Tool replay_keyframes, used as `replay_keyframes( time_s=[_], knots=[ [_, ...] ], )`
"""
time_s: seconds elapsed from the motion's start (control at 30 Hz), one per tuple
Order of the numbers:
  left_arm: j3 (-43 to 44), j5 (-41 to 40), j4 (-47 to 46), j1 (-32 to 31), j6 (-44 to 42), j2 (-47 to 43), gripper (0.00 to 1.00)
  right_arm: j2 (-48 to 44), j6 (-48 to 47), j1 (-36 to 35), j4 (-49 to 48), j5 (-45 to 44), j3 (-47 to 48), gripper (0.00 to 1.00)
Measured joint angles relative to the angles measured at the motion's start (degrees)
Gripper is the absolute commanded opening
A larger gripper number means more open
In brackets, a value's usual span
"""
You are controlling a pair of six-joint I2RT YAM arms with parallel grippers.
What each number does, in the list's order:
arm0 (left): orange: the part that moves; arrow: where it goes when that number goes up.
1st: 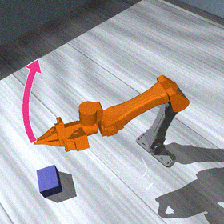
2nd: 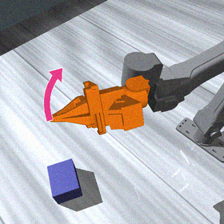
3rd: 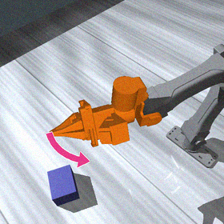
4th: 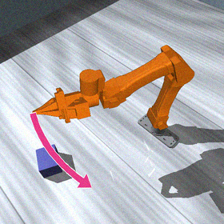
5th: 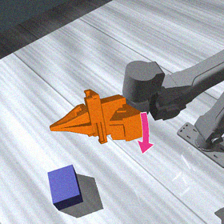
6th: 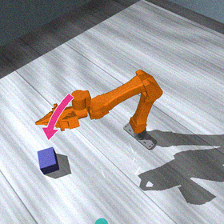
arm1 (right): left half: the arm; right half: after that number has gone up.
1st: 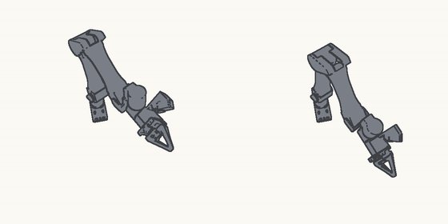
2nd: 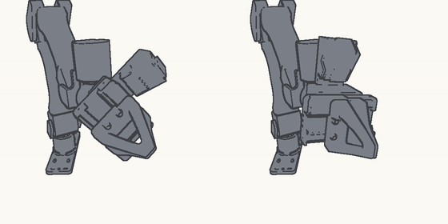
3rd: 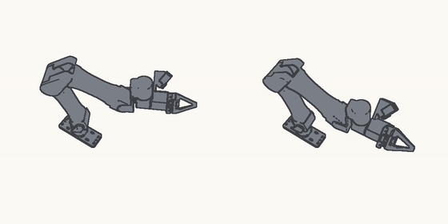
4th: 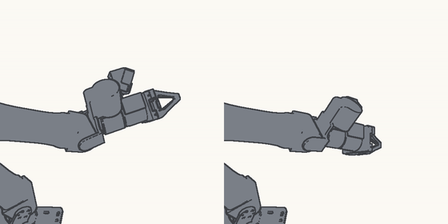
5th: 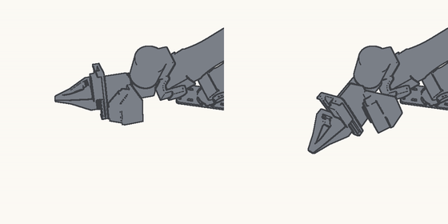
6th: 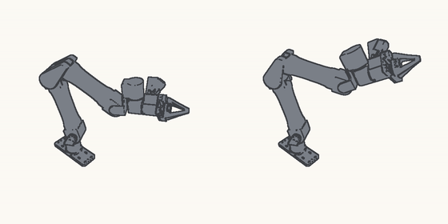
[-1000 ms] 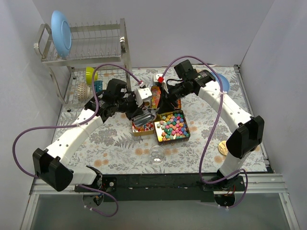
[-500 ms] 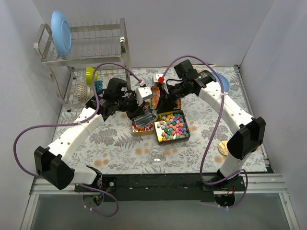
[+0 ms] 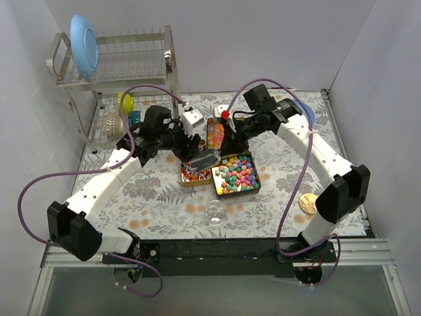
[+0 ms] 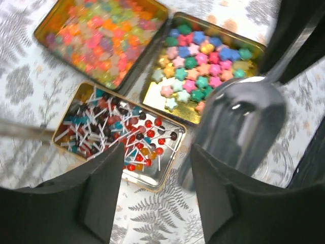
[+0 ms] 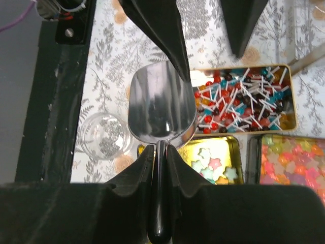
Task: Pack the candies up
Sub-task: Pick up the spatula from the center of the board, then scoop the fake candies from the storage box.
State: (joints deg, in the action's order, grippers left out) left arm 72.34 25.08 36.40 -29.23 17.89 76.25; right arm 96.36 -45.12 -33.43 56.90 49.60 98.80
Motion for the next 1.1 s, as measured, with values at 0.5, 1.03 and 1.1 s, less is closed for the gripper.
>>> replay_keyframes(
  time_s=[0.5, 1.03, 1.1],
  knots=[
    [-15.76, 0.11, -6.47, 7.74, 23.12, -2.21, 0.34, -4.39, -13.49, 12.33, 9.05, -16.63, -7.78, 0.01],
    [-21.73, 4.59, -11.10, 7.67, 23.50, -1.57, 0.34, -4.92, -27.50, -0.87, 9.09, -40.09, -7.89, 0.01],
    [-22.32, 4.70, -11.15, 7.67, 23.52, -1.90, 0.36, -4.92, -28.41, -2.75, 8.98, -42.71, -7.91, 0.01]
  ],
)
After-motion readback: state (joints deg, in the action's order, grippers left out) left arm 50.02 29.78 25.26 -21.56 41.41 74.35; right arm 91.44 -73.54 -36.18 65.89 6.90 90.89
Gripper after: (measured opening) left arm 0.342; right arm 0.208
